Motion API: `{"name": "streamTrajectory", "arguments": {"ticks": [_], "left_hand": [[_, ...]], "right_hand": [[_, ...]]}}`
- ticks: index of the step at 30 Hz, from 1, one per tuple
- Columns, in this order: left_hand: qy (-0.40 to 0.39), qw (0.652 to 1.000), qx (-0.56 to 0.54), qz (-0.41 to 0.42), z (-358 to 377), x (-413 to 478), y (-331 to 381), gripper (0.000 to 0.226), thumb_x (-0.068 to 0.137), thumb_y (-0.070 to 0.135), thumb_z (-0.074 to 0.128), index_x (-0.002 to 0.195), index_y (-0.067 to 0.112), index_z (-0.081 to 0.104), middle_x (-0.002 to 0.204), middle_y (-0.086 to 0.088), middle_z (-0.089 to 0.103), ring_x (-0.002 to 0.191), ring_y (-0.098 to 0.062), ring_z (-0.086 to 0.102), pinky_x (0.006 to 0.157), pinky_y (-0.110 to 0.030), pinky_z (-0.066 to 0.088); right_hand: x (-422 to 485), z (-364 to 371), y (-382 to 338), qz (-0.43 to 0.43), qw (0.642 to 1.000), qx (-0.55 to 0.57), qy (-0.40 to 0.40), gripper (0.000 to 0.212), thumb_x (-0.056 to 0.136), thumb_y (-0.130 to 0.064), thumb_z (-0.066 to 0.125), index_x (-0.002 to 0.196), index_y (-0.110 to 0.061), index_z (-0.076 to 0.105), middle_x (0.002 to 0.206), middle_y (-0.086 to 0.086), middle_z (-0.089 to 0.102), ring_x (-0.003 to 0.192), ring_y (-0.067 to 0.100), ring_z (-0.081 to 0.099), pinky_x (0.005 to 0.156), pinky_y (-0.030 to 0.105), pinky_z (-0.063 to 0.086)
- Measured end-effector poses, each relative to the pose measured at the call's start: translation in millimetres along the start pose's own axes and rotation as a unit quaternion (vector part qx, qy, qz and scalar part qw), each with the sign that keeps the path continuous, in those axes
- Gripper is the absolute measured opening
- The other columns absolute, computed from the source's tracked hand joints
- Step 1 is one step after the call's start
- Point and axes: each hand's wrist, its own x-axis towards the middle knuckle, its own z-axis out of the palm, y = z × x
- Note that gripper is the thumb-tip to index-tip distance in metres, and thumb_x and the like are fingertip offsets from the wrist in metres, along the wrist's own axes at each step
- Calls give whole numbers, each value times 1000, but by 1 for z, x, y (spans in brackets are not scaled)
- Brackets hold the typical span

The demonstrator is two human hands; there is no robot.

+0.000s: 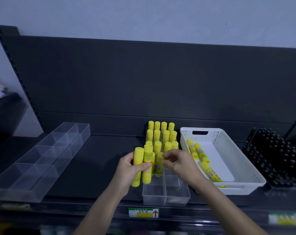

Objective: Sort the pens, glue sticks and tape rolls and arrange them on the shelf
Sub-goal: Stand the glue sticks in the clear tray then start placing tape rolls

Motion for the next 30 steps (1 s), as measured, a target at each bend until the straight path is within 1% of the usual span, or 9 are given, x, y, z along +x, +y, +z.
{"name": "streamTrajectory", "arguments": {"ticks": [2, 4, 7, 9, 14, 19, 24, 26, 30], "left_hand": [[-10, 999, -36, -1, 13, 0, 3, 18, 77, -3, 68, 86, 12, 67, 71, 3, 72, 67, -12, 67, 57, -23, 51], [-20, 997, -68, -10, 26, 1, 5, 18, 77, -3, 67, 90, 10, 67, 76, -2, 72, 68, -15, 69, 55, -26, 54], [-21, 997, -73, -8, 37, 4, 6, 18, 80, 0, 66, 95, 10, 66, 76, -5, 71, 67, -17, 67, 58, -30, 56], [3, 999, -42, 13, 32, 6, 4, 9, 85, 7, 63, 94, 10, 65, 64, -1, 65, 57, -16, 60, 53, -27, 51], [20, 997, 69, 8, 12, 6, -3, 20, 96, 28, 47, 91, 10, 52, 55, -1, 47, 44, -11, 44, 44, -24, 40], [-9, 998, 51, -48, 11, 8, -11, 10, 95, 10, 39, 90, 12, 48, 76, -8, 53, 62, -18, 49, 59, -30, 41], [-66, 996, 65, 10, 6, 6, -15, 21, 93, 5, 51, 103, 22, 59, 96, 4, 67, 84, -9, 64, 75, -21, 50], [-75, 996, 47, 23, 4, 5, -16, 26, 91, 5, 53, 105, 25, 60, 98, 9, 69, 88, 0, 65, 73, -15, 51], [-51, 997, 47, 39, 4, 6, -17, 27, 86, 1, 60, 103, 23, 64, 92, 8, 71, 83, 3, 66, 68, -11, 50]], "right_hand": [[-11, 1, -4, 2, 995, 83, -59, 16, 77, -10, 73, 74, -21, 61, 67, -12, 58, 58, -5, 52, 63, 14, 42], [-16, 5, -2, 11, 988, 125, -84, 17, 75, -11, 75, 75, -20, 60, 68, -10, 61, 59, -6, 54, 63, 13, 44], [-19, 5, 5, 43, 982, 166, -76, 18, 70, -23, 71, 83, -15, 61, 82, 8, 67, 72, 11, 58, 68, 29, 46], [-19, -7, 12, 58, 983, 167, -52, 10, 79, -18, 69, 83, -15, 60, 85, 15, 65, 73, 17, 55, 65, 29, 43], [-8, -50, 20, 99, 995, -27, 21, 23, 92, -29, 55, 73, -16, 55, 62, 2, 49, 69, 22, 50, 62, 32, 36], [8, -42, 17, 116, 963, -235, -70, 33, 83, -25, 67, 109, -4, 60, 100, 12, 60, 98, 26, 54, 71, 23, 33], [22, -14, 26, 47, 963, -255, -77, 45, 79, -17, 71, 119, -5, 53, 122, 13, 56, 110, 28, 54, 77, 25, 40], [24, -7, 31, 42, 971, -223, -71, 45, 77, -16, 72, 117, -6, 54, 118, 13, 58, 107, 28, 55, 81, 29, 44], [25, -1, 31, 51, 983, -167, -58, 33, 78, -17, 70, 106, -5, 58, 103, 13, 64, 92, 27, 58, 72, 27, 42]]}}
